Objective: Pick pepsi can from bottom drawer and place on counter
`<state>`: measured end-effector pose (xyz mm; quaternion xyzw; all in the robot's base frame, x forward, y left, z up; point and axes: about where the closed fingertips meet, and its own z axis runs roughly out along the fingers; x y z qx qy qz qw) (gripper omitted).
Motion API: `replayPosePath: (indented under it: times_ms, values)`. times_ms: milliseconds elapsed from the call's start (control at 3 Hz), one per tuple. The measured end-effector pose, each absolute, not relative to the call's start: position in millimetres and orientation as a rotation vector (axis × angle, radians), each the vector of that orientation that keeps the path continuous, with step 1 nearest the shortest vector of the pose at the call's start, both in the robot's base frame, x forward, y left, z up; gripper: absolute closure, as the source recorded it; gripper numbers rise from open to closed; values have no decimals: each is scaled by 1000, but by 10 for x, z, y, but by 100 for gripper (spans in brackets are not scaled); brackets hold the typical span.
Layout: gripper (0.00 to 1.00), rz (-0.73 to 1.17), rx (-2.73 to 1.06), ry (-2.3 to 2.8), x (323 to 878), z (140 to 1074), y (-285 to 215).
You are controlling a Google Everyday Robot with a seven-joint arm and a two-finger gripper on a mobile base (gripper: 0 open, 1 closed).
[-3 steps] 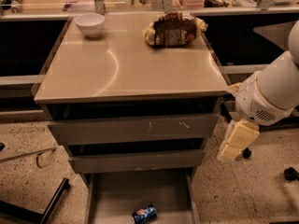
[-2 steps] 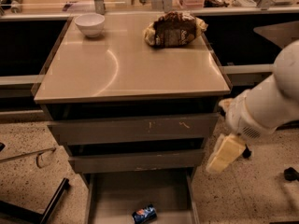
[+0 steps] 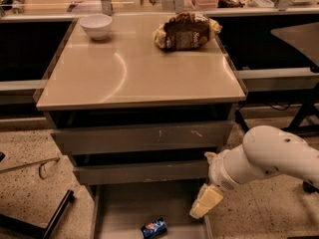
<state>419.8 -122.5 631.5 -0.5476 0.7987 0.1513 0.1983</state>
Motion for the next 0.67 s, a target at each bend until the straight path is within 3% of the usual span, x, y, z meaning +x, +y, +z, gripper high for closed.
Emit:
replayPosePath:
  times_ms: [667]
  values:
    - [0, 489, -1506, 2252, 4229, 5905, -1091]
